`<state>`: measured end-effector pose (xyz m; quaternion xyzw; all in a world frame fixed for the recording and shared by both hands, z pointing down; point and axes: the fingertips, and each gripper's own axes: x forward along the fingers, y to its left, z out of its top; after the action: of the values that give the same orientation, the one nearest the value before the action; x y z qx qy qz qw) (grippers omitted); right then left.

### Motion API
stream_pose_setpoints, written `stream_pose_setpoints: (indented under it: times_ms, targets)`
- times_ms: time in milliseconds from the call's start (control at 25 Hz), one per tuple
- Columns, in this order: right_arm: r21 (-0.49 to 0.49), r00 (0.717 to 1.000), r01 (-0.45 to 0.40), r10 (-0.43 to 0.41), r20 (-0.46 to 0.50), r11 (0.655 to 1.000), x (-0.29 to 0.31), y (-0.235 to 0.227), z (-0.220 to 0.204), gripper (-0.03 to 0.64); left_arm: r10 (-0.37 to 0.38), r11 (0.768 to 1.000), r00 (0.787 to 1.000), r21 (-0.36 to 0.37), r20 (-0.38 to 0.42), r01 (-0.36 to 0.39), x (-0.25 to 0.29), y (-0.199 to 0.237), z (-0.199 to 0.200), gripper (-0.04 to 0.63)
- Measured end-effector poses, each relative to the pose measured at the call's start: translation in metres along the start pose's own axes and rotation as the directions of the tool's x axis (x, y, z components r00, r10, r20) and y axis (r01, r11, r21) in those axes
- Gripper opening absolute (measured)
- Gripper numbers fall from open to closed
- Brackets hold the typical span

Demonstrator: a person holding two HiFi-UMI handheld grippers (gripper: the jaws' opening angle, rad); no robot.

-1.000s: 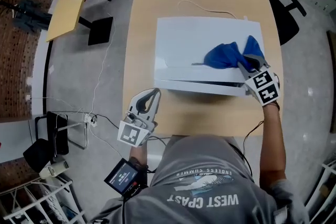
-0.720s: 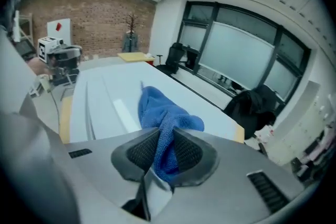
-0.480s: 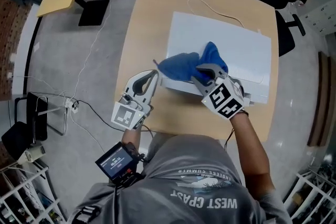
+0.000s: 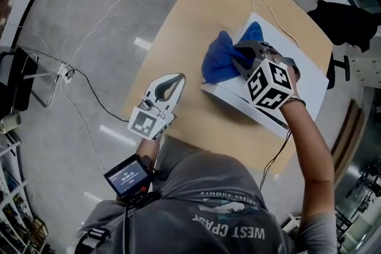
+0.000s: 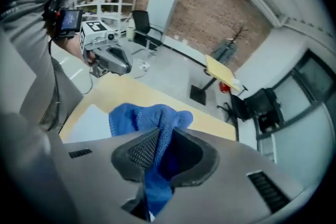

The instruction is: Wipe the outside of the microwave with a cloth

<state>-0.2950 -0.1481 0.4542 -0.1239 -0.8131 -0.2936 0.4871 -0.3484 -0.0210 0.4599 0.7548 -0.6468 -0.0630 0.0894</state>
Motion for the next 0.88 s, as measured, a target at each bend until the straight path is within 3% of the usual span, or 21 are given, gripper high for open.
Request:
stream_pose_setpoints:
  times_ms: [80,120,160,280,360,400,440,520,640,720,800,880]
  targets:
    - [-0.129,0.980,-0.186,0.175,-0.092,0.974,0.034,0.014,0.023,0.083,0.018,1.000,1.000,-0.013,0.005,-0.018,-0.010,0.014,-0.001,0.023]
    - [-0.164,0.945,-0.300,0.269,-0.185,0.940,0.051,0.027,0.027,0.083,0.025,1.000,1.000,-0.018,0.006,-0.025,-0.016,0.021,-0.003,0.023]
    - [-0.165,0.886,-0.418,0.361,-0.290,0.893,0.066,0.041,0.028,0.081,0.034,0.999,0.999,-0.029,0.004,-0.033,-0.022,0.029,-0.005,0.023]
    - [-0.049,0.626,-0.693,0.567,-0.535,0.719,0.106,0.082,0.025,0.081,0.082,0.993,0.997,-0.085,-0.001,-0.081,-0.047,0.051,-0.015,0.023]
    - [0.056,0.480,-0.766,0.628,-0.612,0.640,0.133,0.094,0.017,0.081,0.117,0.987,0.993,-0.110,0.001,-0.116,-0.061,0.066,-0.023,0.023]
    - [0.091,0.432,-0.777,0.632,-0.644,0.623,0.147,0.092,0.009,0.081,0.132,0.984,0.991,-0.120,0.001,-0.131,-0.067,0.073,-0.027,0.023]
    - [0.108,0.404,-0.774,0.617,-0.676,0.624,0.161,0.084,-0.001,0.081,0.145,0.981,0.989,-0.128,0.000,-0.144,-0.072,0.080,-0.031,0.023]
    - [0.130,0.387,-0.737,0.572,-0.724,0.663,0.187,0.060,-0.026,0.081,0.170,0.976,0.986,-0.140,-0.003,-0.168,-0.082,0.091,-0.039,0.023]
    - [0.185,0.398,-0.619,0.508,-0.764,0.763,0.219,0.011,-0.063,0.081,0.199,0.969,0.980,-0.145,-0.008,-0.198,-0.094,0.102,-0.050,0.023]
    - [0.196,0.400,-0.560,0.470,-0.787,0.805,0.230,-0.010,-0.077,0.081,0.206,0.969,0.979,-0.141,-0.013,-0.205,-0.097,0.106,-0.055,0.023]
    - [0.173,0.387,-0.585,0.460,-0.799,0.793,0.230,-0.004,-0.076,0.078,0.199,0.971,0.980,-0.134,-0.017,-0.200,-0.097,0.106,-0.055,0.023]
    - [0.159,0.359,-0.668,0.501,-0.788,0.727,0.218,0.028,-0.062,0.077,0.182,0.974,0.983,-0.131,-0.021,-0.183,-0.092,0.101,-0.053,0.023]
